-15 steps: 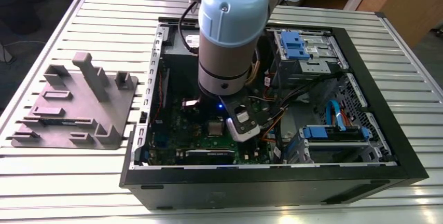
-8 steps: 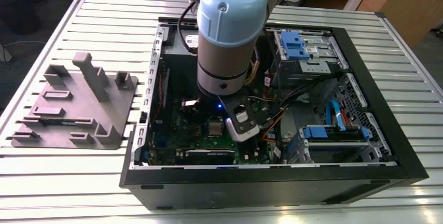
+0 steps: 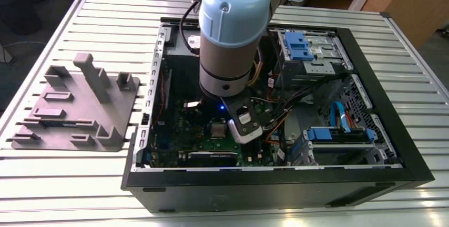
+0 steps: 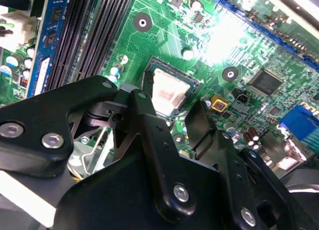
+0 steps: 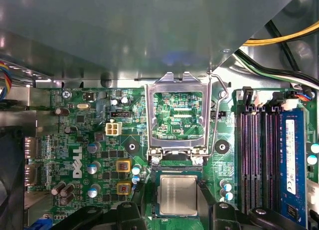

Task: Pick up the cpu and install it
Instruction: 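Place the cpu into insertion slot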

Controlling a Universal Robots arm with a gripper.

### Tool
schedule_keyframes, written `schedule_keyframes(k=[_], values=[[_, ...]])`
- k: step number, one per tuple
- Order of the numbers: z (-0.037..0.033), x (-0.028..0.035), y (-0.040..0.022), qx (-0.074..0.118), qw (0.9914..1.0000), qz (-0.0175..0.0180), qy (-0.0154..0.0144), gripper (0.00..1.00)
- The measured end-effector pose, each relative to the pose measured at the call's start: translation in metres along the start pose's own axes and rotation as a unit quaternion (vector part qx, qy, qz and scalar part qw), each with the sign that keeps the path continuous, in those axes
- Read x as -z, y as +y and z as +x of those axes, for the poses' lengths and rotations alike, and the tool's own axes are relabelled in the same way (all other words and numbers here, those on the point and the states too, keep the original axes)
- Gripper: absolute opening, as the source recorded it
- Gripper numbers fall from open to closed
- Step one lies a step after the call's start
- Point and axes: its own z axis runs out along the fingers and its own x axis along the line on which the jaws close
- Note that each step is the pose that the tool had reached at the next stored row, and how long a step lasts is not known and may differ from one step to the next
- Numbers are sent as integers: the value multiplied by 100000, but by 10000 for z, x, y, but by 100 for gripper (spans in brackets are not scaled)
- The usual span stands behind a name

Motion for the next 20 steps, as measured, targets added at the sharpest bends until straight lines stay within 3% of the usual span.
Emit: schedule_keyframes(k=[20], values=[[0,22,1,2,100000,6,3,53]])
